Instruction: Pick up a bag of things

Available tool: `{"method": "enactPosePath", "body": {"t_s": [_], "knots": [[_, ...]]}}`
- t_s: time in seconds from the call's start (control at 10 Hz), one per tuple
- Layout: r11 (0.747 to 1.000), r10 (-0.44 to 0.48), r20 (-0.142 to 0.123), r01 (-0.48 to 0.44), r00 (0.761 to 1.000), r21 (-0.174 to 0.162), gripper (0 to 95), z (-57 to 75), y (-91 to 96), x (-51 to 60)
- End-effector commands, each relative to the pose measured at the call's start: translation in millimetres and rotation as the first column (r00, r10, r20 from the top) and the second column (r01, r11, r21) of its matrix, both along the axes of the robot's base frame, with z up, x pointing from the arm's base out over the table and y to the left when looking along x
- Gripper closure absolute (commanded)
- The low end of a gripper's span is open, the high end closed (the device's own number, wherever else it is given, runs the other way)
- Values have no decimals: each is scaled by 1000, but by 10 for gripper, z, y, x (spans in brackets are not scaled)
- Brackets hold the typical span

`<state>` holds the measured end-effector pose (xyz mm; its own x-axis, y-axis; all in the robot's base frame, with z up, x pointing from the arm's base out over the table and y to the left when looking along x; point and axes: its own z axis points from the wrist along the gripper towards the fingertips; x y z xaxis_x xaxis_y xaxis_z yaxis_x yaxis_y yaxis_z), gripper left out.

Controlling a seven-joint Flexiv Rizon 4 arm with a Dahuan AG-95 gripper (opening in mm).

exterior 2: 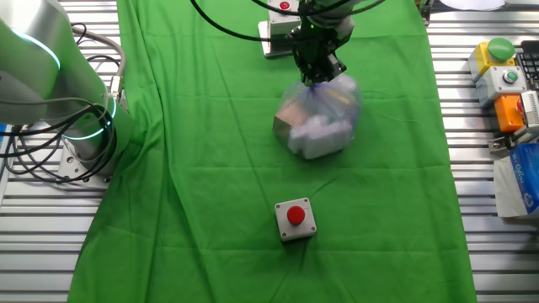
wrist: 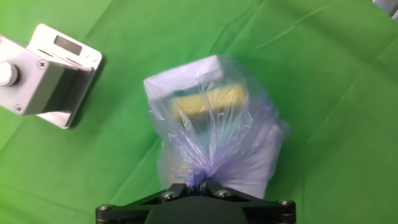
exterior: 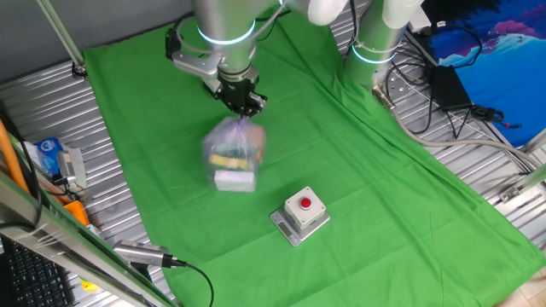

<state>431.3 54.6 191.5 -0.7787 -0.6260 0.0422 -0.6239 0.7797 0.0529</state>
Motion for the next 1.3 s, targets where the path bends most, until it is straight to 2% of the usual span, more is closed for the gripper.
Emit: {"method": "enactPosePath", "body": {"t_s": [0.1,1.0,1.3], "knots": [[1000,6,-4,-6,1000,-1,950,56,3,-17],[1000,27,-18,-27,999,-6,950,372,17,-134],[1000,29,-23,-29,999,-8,950,540,29,-192]]}}
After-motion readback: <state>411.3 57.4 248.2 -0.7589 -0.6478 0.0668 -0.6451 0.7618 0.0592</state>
